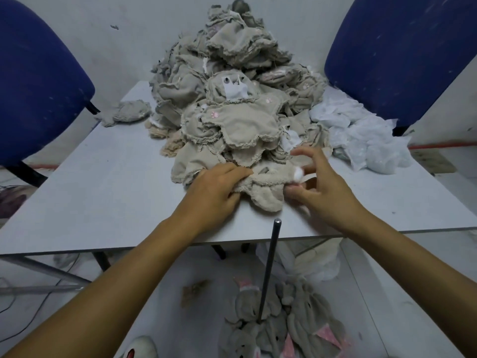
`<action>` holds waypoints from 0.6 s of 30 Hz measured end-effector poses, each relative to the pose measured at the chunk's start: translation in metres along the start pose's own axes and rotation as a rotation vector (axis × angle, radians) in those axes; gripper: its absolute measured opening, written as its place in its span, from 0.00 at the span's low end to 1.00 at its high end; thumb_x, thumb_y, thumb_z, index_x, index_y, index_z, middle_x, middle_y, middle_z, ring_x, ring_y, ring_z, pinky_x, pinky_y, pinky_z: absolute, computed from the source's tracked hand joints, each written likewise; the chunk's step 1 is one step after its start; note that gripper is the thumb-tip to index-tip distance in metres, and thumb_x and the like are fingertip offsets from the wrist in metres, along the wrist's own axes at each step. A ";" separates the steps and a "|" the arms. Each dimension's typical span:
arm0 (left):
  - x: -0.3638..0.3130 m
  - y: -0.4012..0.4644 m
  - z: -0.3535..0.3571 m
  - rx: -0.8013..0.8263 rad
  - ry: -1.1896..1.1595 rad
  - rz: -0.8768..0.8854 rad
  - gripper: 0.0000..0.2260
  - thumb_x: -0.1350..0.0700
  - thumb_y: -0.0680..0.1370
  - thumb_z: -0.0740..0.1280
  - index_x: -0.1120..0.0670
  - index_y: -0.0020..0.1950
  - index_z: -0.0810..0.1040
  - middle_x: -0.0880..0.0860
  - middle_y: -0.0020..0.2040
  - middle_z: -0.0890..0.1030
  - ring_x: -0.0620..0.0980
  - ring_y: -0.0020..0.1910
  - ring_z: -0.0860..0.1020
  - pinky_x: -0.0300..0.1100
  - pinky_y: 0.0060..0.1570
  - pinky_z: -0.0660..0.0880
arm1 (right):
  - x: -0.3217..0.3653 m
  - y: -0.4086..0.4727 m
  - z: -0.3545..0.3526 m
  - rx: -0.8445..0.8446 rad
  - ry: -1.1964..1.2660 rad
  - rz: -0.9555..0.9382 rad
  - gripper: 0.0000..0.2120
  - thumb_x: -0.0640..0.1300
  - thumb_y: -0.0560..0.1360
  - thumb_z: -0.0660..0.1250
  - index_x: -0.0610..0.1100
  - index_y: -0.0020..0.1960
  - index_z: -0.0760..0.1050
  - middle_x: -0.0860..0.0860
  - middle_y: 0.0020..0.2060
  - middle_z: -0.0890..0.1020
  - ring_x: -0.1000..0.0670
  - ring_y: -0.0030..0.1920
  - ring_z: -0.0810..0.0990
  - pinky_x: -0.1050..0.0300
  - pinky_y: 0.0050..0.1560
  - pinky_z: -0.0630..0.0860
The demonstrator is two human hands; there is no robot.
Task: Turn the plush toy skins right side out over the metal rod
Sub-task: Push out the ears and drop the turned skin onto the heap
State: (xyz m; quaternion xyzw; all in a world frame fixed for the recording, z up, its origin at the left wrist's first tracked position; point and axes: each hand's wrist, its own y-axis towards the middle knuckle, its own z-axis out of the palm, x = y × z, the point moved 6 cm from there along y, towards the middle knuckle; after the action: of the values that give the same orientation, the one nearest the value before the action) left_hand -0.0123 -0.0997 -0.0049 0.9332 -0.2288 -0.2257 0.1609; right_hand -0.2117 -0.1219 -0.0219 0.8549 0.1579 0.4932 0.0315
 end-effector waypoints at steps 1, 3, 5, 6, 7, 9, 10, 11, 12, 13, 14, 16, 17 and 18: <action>0.002 0.000 -0.001 -0.003 -0.039 -0.014 0.19 0.66 0.76 0.70 0.58 0.66 0.79 0.56 0.59 0.81 0.57 0.58 0.78 0.56 0.58 0.74 | -0.004 -0.001 -0.004 -0.039 -0.058 0.008 0.23 0.41 0.74 0.74 0.64 0.59 0.71 0.56 0.45 0.80 0.56 0.40 0.82 0.69 0.41 0.76; 0.007 0.002 -0.006 -0.013 -0.147 -0.069 0.16 0.64 0.75 0.72 0.55 0.63 0.81 0.54 0.55 0.82 0.56 0.55 0.79 0.55 0.55 0.75 | -0.010 -0.001 -0.018 -0.197 -0.030 0.042 0.16 0.36 0.74 0.72 0.57 0.50 0.79 0.57 0.38 0.83 0.62 0.38 0.81 0.71 0.38 0.76; 0.008 0.004 -0.016 -0.074 -0.150 -0.066 0.14 0.57 0.74 0.74 0.54 0.60 0.83 0.54 0.50 0.82 0.57 0.49 0.79 0.54 0.49 0.76 | -0.013 0.000 -0.032 -0.326 0.048 0.074 0.14 0.35 0.75 0.72 0.54 0.43 0.81 0.58 0.36 0.84 0.61 0.40 0.83 0.66 0.42 0.80; 0.005 0.005 -0.020 -0.094 -0.050 -0.017 0.14 0.58 0.74 0.74 0.54 0.59 0.84 0.54 0.48 0.82 0.57 0.47 0.79 0.52 0.45 0.75 | -0.013 0.001 -0.036 -0.345 0.023 0.067 0.13 0.35 0.75 0.71 0.54 0.43 0.82 0.57 0.37 0.84 0.59 0.42 0.83 0.64 0.45 0.80; -0.001 0.005 -0.021 -0.094 0.067 0.056 0.15 0.61 0.73 0.74 0.54 0.59 0.84 0.55 0.48 0.81 0.58 0.47 0.79 0.52 0.44 0.74 | -0.011 0.002 -0.036 -0.335 -0.031 0.057 0.14 0.34 0.75 0.70 0.53 0.44 0.81 0.57 0.39 0.84 0.60 0.43 0.82 0.66 0.47 0.78; -0.013 0.000 -0.009 0.012 0.198 0.187 0.18 0.63 0.72 0.71 0.53 0.60 0.84 0.55 0.52 0.79 0.57 0.53 0.76 0.52 0.49 0.71 | -0.012 0.000 -0.030 -0.298 -0.169 0.068 0.19 0.28 0.74 0.65 0.53 0.45 0.80 0.56 0.45 0.82 0.60 0.46 0.79 0.75 0.45 0.70; -0.016 -0.003 -0.001 0.117 0.209 0.191 0.19 0.58 0.72 0.68 0.50 0.63 0.83 0.53 0.56 0.77 0.54 0.58 0.73 0.51 0.54 0.67 | -0.011 -0.003 -0.028 -0.298 -0.224 0.067 0.21 0.26 0.72 0.63 0.52 0.46 0.79 0.55 0.48 0.80 0.57 0.49 0.78 0.76 0.45 0.67; -0.014 -0.005 0.006 0.217 0.188 0.151 0.21 0.53 0.73 0.64 0.48 0.65 0.81 0.51 0.59 0.75 0.51 0.61 0.70 0.49 0.58 0.63 | -0.008 -0.006 -0.027 -0.321 -0.281 0.038 0.21 0.26 0.72 0.63 0.51 0.46 0.79 0.53 0.50 0.78 0.54 0.53 0.75 0.76 0.46 0.65; -0.011 -0.007 0.011 0.286 0.145 0.098 0.22 0.48 0.73 0.60 0.47 0.65 0.80 0.48 0.60 0.74 0.48 0.62 0.69 0.46 0.59 0.60 | 0.001 -0.008 -0.026 -0.348 -0.337 -0.027 0.19 0.26 0.72 0.64 0.49 0.47 0.80 0.52 0.50 0.76 0.51 0.54 0.73 0.74 0.47 0.63; -0.009 -0.006 0.012 0.310 0.084 0.051 0.22 0.45 0.74 0.57 0.46 0.63 0.81 0.46 0.59 0.74 0.46 0.60 0.70 0.45 0.58 0.61 | 0.011 -0.010 -0.023 -0.353 -0.382 -0.117 0.16 0.27 0.72 0.65 0.46 0.48 0.81 0.51 0.49 0.74 0.49 0.54 0.72 0.70 0.49 0.63; -0.009 -0.003 0.012 0.292 0.025 0.014 0.22 0.42 0.76 0.55 0.47 0.59 0.83 0.46 0.56 0.76 0.46 0.57 0.72 0.46 0.56 0.65 | 0.021 -0.011 -0.017 -0.320 -0.413 -0.214 0.13 0.29 0.73 0.66 0.44 0.49 0.81 0.49 0.48 0.74 0.48 0.53 0.72 0.66 0.50 0.65; -0.012 0.003 0.009 0.190 0.030 -0.048 0.17 0.42 0.79 0.55 0.49 0.51 0.80 0.47 0.48 0.78 0.49 0.48 0.77 0.49 0.47 0.72 | 0.034 -0.016 0.005 -0.167 -0.482 -0.348 0.08 0.34 0.75 0.68 0.42 0.52 0.81 0.47 0.47 0.75 0.48 0.50 0.74 0.58 0.49 0.69; -0.013 0.006 0.008 0.123 0.096 -0.077 0.13 0.43 0.81 0.57 0.49 0.52 0.76 0.47 0.45 0.79 0.51 0.45 0.77 0.49 0.42 0.71 | 0.036 -0.018 0.017 -0.072 -0.521 -0.378 0.07 0.37 0.76 0.69 0.42 0.53 0.80 0.47 0.47 0.76 0.47 0.49 0.74 0.55 0.48 0.70; -0.014 0.009 0.007 0.066 0.158 -0.114 0.10 0.43 0.81 0.58 0.48 0.54 0.73 0.47 0.43 0.79 0.52 0.43 0.77 0.47 0.38 0.70 | 0.036 -0.021 0.028 0.008 -0.548 -0.391 0.07 0.40 0.77 0.68 0.42 0.54 0.80 0.47 0.47 0.77 0.47 0.49 0.74 0.53 0.48 0.71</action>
State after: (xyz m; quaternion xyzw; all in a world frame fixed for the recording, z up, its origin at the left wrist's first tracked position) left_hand -0.0295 -0.1015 -0.0024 0.9644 -0.1694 -0.1523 0.1346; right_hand -0.1763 -0.0880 -0.0104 0.9093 0.3065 0.2291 0.1636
